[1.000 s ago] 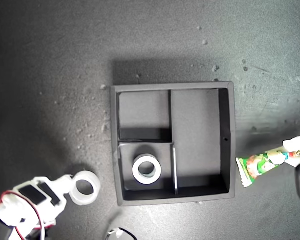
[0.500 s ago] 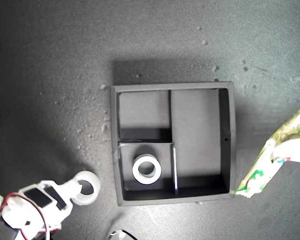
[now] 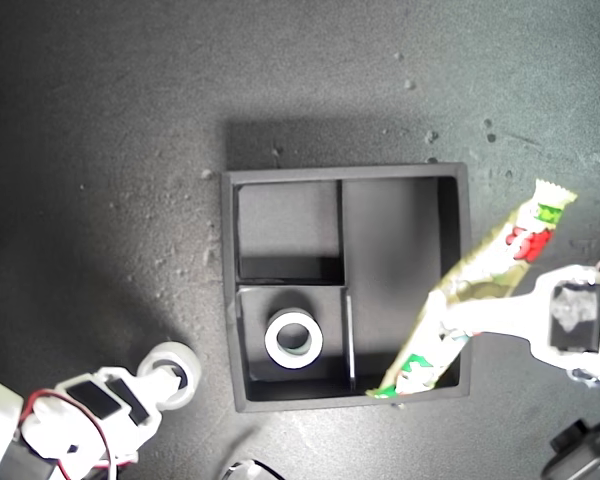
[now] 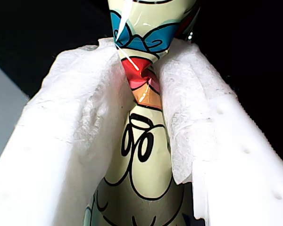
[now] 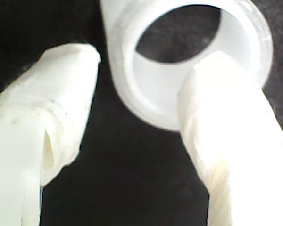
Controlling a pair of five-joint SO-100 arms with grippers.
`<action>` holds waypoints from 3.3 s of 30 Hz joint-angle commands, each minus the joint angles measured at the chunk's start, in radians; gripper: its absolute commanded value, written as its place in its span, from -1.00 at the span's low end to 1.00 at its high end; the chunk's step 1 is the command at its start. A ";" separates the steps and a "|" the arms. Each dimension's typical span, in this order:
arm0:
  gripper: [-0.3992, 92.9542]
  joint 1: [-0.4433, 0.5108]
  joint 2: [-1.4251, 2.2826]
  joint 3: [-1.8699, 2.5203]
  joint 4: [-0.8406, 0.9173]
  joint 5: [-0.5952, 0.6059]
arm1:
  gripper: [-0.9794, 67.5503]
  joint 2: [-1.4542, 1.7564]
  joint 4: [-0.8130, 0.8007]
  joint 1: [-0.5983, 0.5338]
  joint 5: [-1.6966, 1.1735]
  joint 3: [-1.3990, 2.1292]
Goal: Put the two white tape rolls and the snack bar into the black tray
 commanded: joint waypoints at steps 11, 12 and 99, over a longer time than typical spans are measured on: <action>-0.70 0.018 0.005 0.110 -0.143 -0.038 | -0.98 -0.212 0.144 0.037 -0.005 -0.273; -0.70 0.017 0.003 0.118 -0.150 -0.043 | -0.98 -0.256 0.175 0.037 -0.006 -0.313; -0.99 -0.549 1.259 1.026 -0.020 0.229 | -0.98 1.560 0.229 0.063 0.741 1.591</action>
